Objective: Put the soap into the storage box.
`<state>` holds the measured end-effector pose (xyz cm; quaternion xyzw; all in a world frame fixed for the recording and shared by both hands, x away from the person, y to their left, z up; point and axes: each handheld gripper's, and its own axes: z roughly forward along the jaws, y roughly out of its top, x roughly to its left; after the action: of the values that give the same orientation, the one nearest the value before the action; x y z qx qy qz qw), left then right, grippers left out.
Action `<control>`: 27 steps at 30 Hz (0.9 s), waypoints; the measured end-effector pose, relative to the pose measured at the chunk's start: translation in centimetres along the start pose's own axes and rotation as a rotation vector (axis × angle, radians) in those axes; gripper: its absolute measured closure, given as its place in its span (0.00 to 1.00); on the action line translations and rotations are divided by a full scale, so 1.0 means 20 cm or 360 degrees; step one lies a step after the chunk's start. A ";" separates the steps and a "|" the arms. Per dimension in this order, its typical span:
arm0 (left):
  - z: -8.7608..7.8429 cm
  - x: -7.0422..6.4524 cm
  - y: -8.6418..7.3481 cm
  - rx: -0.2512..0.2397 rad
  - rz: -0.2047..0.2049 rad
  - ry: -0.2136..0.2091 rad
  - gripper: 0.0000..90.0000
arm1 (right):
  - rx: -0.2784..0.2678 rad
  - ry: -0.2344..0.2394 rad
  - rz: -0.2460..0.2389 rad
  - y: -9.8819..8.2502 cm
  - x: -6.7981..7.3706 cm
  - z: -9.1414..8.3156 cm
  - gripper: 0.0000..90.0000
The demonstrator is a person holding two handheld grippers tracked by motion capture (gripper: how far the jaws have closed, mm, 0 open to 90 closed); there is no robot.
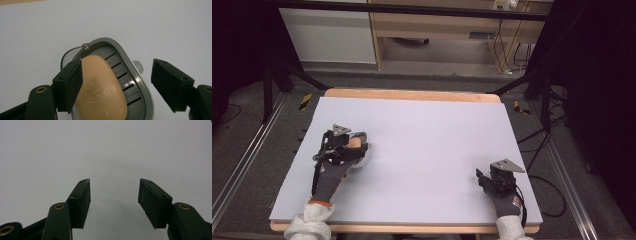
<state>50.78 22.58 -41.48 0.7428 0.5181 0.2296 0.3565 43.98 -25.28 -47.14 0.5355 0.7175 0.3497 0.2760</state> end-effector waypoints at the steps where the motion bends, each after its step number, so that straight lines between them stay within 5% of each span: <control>1: -0.01 -0.01 0.00 -0.0021 -0.0003 -0.0003 0.28 | -0.0002 0.0001 -0.0002 0.00 0.00 0.00 0.48; 10: -0.11 -0.02 0.00 -0.0125 0.0005 -0.0034 0.27 | -0.0017 -0.0004 0.0002 0.00 0.00 -0.01 0.47; 18: -0.21 0.05 -0.08 -0.0158 0.0011 -0.0024 0.25 | -0.0022 -0.0016 0.0007 0.00 0.00 -0.01 0.44; 27: -0.30 0.14 -0.27 -0.0186 -0.0031 0.0007 0.22 | -0.0017 -0.0019 0.0016 -0.01 0.00 -0.02 0.41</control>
<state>44.26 28.07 -41.97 0.7151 0.5118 0.2578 0.4003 43.63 -25.41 -46.99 0.5396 0.7112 0.3517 0.2816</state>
